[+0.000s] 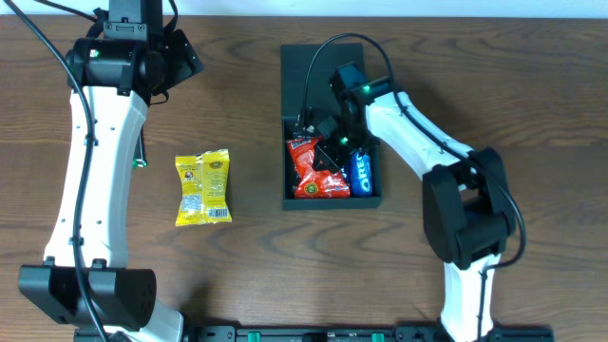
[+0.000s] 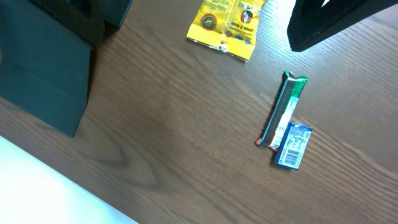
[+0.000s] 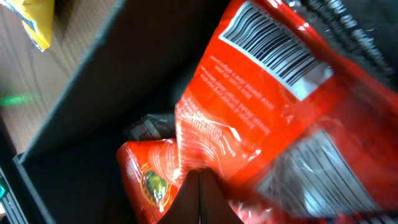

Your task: Pack container

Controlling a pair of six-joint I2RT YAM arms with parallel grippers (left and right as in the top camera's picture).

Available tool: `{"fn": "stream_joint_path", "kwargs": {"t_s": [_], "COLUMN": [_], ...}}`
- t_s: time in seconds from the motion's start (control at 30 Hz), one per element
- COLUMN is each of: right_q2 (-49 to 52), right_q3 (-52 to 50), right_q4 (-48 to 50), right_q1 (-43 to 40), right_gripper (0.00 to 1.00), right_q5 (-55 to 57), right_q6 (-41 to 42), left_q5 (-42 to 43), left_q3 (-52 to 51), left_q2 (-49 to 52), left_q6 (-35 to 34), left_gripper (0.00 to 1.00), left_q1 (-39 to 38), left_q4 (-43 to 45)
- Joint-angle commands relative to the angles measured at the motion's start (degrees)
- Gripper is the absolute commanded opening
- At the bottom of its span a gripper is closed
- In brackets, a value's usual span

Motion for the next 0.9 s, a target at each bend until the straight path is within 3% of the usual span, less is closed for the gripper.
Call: {"fn": "stream_joint_path", "kwargs": {"t_s": [0.0,0.63,0.87], "right_q2": [3.3,5.0,3.5], "right_q3": [-0.8,-0.8,2.0], "right_q4": [1.3,7.9,2.1], "right_q1": [-0.3,0.0,0.0], "right_gripper": [0.02,0.01,0.01], "right_q5": [2.7,2.3,-1.5], "right_q6": [1.4,5.2,5.2], "left_q5": [-0.2,0.3,2.4], "left_q3": [-0.3,-0.3,-0.3], "left_q2": [0.6,2.0,4.2], "left_q6": [1.2,1.2,1.3], "left_gripper": [0.96,0.95,0.95], "left_q1": [0.2,0.1,0.1], "left_q4": [-0.1,-0.5,-1.8]}}
